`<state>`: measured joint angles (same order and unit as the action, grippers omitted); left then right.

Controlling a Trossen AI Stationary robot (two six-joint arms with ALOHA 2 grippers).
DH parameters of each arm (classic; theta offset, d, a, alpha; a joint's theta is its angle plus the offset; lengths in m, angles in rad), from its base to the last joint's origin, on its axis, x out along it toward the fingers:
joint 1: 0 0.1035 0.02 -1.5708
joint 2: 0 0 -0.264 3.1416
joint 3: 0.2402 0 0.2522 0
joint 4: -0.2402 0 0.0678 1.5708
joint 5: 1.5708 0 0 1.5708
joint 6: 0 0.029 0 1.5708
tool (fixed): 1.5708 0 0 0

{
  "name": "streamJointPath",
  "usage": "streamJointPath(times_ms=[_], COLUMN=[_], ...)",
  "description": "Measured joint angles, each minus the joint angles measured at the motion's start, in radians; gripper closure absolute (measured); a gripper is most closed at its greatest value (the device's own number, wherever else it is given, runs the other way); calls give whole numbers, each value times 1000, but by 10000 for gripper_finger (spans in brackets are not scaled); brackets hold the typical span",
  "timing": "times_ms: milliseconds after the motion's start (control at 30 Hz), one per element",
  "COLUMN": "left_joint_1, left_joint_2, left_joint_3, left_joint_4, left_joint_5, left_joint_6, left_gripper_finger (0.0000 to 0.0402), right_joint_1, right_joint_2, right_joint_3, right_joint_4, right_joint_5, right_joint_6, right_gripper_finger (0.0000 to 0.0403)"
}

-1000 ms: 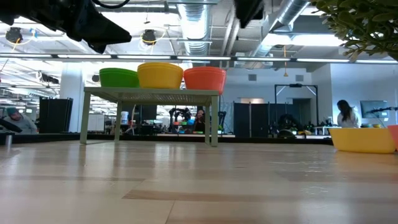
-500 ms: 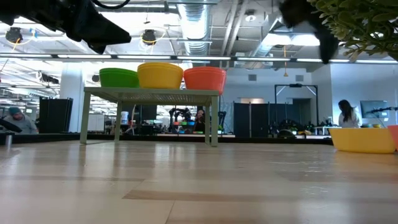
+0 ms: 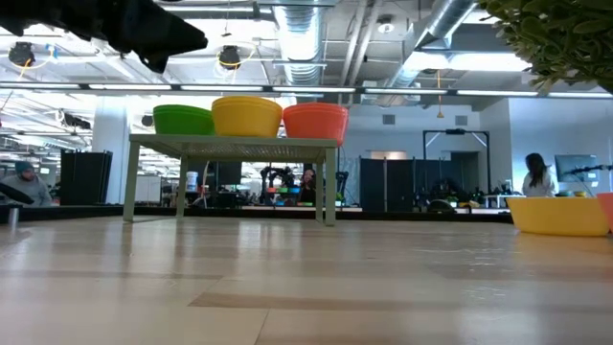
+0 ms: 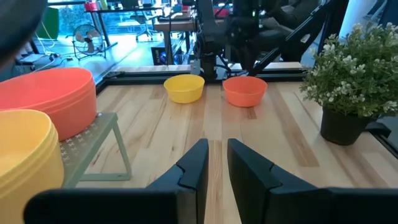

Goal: Pick & Place Mini bowls
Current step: Stack the orange bowl on top of the orange bowls on the shelf

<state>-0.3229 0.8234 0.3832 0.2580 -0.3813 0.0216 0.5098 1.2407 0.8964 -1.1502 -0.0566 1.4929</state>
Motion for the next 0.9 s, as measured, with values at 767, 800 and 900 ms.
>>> streamJointPath(times_ms=[767,800,900], left_joint_1=[83,83,83], left_joint_2=[0,0,0], left_joint_3=[0,0,0], left_joint_4=[23,23,29], left_joint_5=[0,0,0], left_joint_6=[-3,-3,-3], left_gripper_finger=[340,340,340], right_joint_1=[10,3,-23], right_joint_2=[-186,-179,-157], right_joint_3=[-265,-271,-276], right_joint_4=[71,70,72], right_joint_5=[7,24,43], right_joint_6=[238,217,100], right_gripper_finger=[333,333,333])
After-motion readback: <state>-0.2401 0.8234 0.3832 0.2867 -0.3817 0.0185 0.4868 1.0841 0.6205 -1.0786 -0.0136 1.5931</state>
